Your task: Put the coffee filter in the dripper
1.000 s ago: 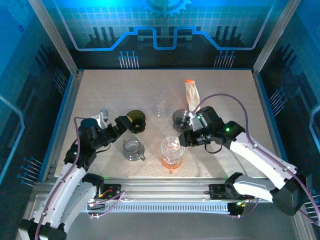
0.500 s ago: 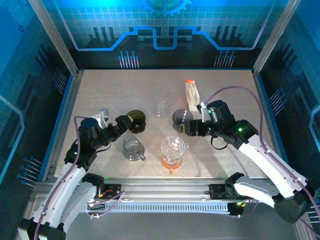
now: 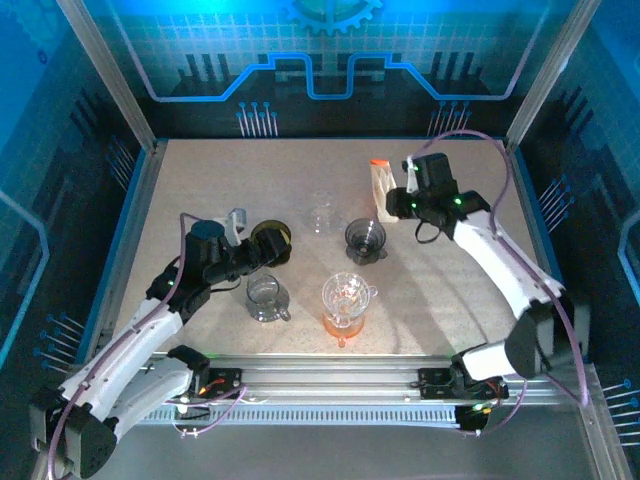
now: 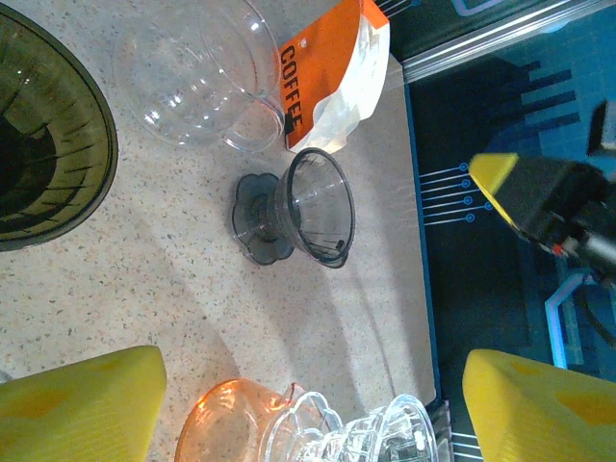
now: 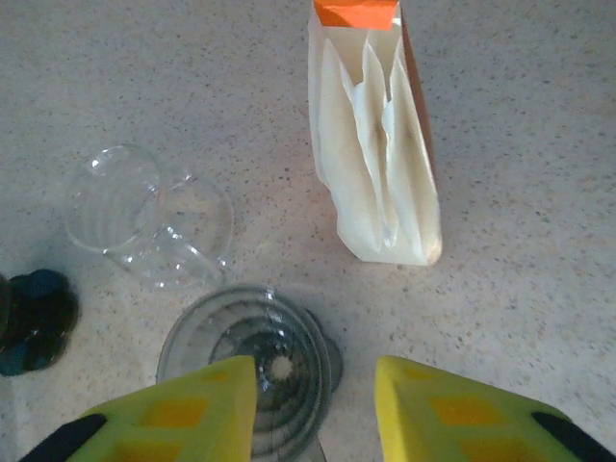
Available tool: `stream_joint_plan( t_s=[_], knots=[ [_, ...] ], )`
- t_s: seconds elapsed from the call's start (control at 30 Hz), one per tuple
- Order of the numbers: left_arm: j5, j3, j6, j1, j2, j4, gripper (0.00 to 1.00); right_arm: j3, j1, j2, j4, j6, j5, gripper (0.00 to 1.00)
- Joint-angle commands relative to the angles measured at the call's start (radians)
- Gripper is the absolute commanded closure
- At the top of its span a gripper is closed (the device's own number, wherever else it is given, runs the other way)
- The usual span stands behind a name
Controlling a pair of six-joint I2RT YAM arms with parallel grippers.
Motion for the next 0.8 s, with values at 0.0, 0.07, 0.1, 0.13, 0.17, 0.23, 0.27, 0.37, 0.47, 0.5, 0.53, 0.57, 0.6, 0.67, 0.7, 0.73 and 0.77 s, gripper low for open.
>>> stream_joint_plan(
  t_s=[0.0, 0.07, 0.1, 0.13, 0.17, 0.23, 0.27, 0.37, 0.47, 0.5, 0.53, 0.57, 0.6, 0.67, 0.7, 0.73, 0.77],
  knots=[
    [0.001, -0.011, 0.013, -0.006, 0.002, 0.042, 0.18, 0.100, -0.010, 0.102, 0.035, -0.066, 0.001, 0.64],
    [0.001, -0.009, 0.021, -0.006, 0.004, 0.039, 0.18, 0.155, -0.012, 0.176, 0.026, -0.079, 0.022, 0.66],
    [-0.004, -0.006, 0.027, -0.006, 0.006, 0.034, 0.18, 0.182, -0.013, 0.212, 0.020, -0.082, 0.033, 0.67],
    [-0.003, -0.004, 0.033, -0.006, 0.007, 0.031, 0.18, 0.206, -0.015, 0.241, 0.016, -0.085, 0.038, 0.67],
    [-0.004, -0.002, 0.037, -0.006, 0.008, 0.030, 0.18, 0.231, -0.016, 0.272, 0.010, -0.087, 0.046, 0.68],
    [-0.005, 0.000, 0.045, -0.006, 0.010, 0.026, 0.18, 0.267, -0.017, 0.316, 0.007, -0.088, 0.063, 0.71],
    [-0.006, 0.002, 0.048, -0.006, 0.013, 0.026, 0.18, 0.280, -0.018, 0.335, 0.008, -0.090, 0.066, 0.72],
    [-0.009, 0.006, 0.054, -0.005, 0.022, 0.023, 0.18, 0.324, -0.018, 0.385, -0.004, -0.106, 0.079, 0.74],
    [-0.009, 0.012, 0.058, -0.005, 0.035, 0.021, 0.18, 0.360, -0.023, 0.424, -0.017, -0.105, 0.105, 0.76],
    [-0.009, 0.015, 0.059, -0.005, 0.039, 0.021, 0.18, 0.371, -0.025, 0.433, -0.019, -0.102, 0.110, 0.77],
    [-0.007, 0.017, 0.061, -0.005, 0.044, 0.021, 0.18, 0.378, -0.026, 0.440, -0.018, -0.101, 0.111, 0.78],
    [-0.005, 0.020, 0.062, -0.005, 0.048, 0.021, 0.18, 0.388, -0.027, 0.447, -0.020, -0.098, 0.118, 0.79],
    [-0.004, 0.022, 0.063, -0.005, 0.050, 0.021, 0.18, 0.394, -0.028, 0.453, -0.022, -0.094, 0.125, 0.80],
    [-0.005, 0.024, 0.064, -0.005, 0.054, 0.021, 0.18, 0.404, -0.028, 0.465, -0.032, -0.079, 0.139, 0.80],
    [-0.007, 0.023, 0.064, -0.005, 0.055, 0.021, 0.18, 0.405, -0.028, 0.469, -0.034, -0.074, 0.146, 0.81],
    [-0.009, 0.023, 0.065, -0.004, 0.056, 0.023, 0.18, 0.407, -0.028, 0.474, -0.037, -0.068, 0.150, 0.80],
    [-0.011, 0.023, 0.064, -0.005, 0.056, 0.022, 0.18, 0.409, -0.027, 0.479, -0.041, -0.065, 0.156, 0.80]
  ],
)
